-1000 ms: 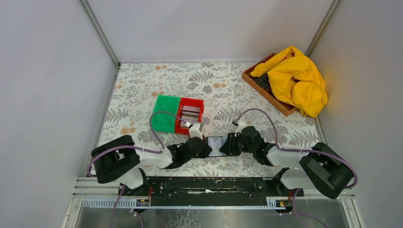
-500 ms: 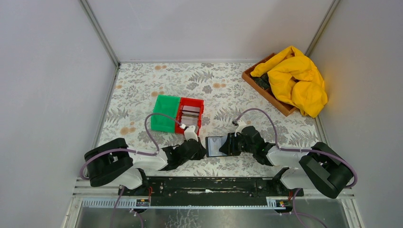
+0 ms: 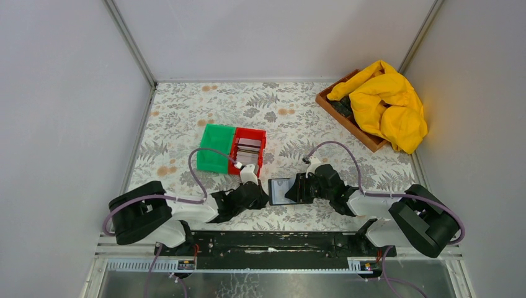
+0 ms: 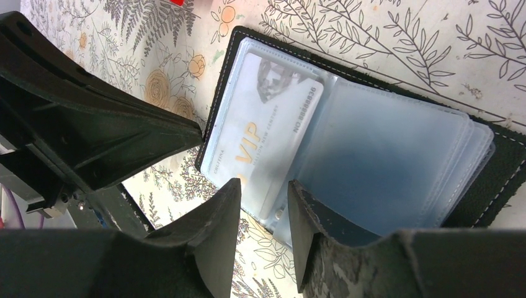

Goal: Take the credit cards out of the card holder

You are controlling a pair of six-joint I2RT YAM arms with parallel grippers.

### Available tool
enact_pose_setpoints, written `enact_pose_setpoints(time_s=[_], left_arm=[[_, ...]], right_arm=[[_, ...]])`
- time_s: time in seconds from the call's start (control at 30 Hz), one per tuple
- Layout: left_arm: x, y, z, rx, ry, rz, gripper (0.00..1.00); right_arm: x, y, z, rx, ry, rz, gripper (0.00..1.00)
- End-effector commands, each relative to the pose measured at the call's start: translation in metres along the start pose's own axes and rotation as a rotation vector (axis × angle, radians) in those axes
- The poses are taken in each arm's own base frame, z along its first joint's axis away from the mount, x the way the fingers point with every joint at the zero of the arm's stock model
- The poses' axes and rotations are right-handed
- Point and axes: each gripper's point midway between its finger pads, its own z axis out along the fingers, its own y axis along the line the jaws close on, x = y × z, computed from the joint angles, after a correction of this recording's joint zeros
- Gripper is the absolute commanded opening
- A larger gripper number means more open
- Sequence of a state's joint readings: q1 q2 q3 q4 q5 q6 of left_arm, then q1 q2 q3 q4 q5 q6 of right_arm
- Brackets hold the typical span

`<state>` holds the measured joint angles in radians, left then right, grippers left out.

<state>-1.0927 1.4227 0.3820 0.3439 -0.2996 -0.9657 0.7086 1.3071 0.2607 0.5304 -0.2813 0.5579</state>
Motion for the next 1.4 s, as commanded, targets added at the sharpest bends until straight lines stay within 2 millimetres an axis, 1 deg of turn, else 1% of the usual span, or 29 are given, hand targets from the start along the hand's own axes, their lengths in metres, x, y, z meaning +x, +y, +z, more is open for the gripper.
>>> enact_pose_setpoints(time_s=[0.0,0.1,0.2,0.3,0.4,0.57,0.83,1.1,1.3,1.37], left_arm=[[-0.016,-0.008,-0.008,-0.003,-0.042,0.024,0.0],[-0.023,-0.012,-0.014,0.007,-0.06,0.023,0.0],[-0.03,-0.022,-0.018,0.038,-0.074,0.017,0.0],[-0.032,-0.026,-0.014,0.039,-0.075,0.024,0.0],[-0.031,-0.03,-0.008,0.038,-0.064,0.039,0.0],[-0.027,-0.027,0.002,0.0,-0.043,0.065,0.0],[-0.016,-0.016,0.007,-0.026,-0.02,0.064,0.0],[-0.004,-0.011,0.016,-0.037,0.014,0.069,0.0],[0.005,-0.011,0.024,-0.028,0.043,0.064,0.0],[0.008,-0.012,0.026,-0.026,0.053,0.065,0.0]], right_arm=[[-0.007,-0.004,0.002,0.024,-0.014,-0.012,0.42],[-0.007,-0.005,0.002,0.026,-0.015,-0.012,0.42],[-0.007,-0.005,0.002,0.026,-0.016,-0.012,0.42],[-0.007,-0.004,0.002,0.025,-0.016,-0.012,0.42],[-0.007,-0.005,0.002,0.026,-0.018,-0.014,0.42],[-0.008,-0.006,0.001,0.032,-0.021,-0.015,0.42],[-0.008,-0.007,0.001,0.034,-0.023,-0.011,0.42],[-0.007,-0.009,0.001,0.039,-0.025,-0.006,0.5],[-0.007,-0.009,0.001,0.038,-0.024,-0.007,0.61],[-0.007,-0.009,0.001,0.038,-0.026,-0.007,0.62]])
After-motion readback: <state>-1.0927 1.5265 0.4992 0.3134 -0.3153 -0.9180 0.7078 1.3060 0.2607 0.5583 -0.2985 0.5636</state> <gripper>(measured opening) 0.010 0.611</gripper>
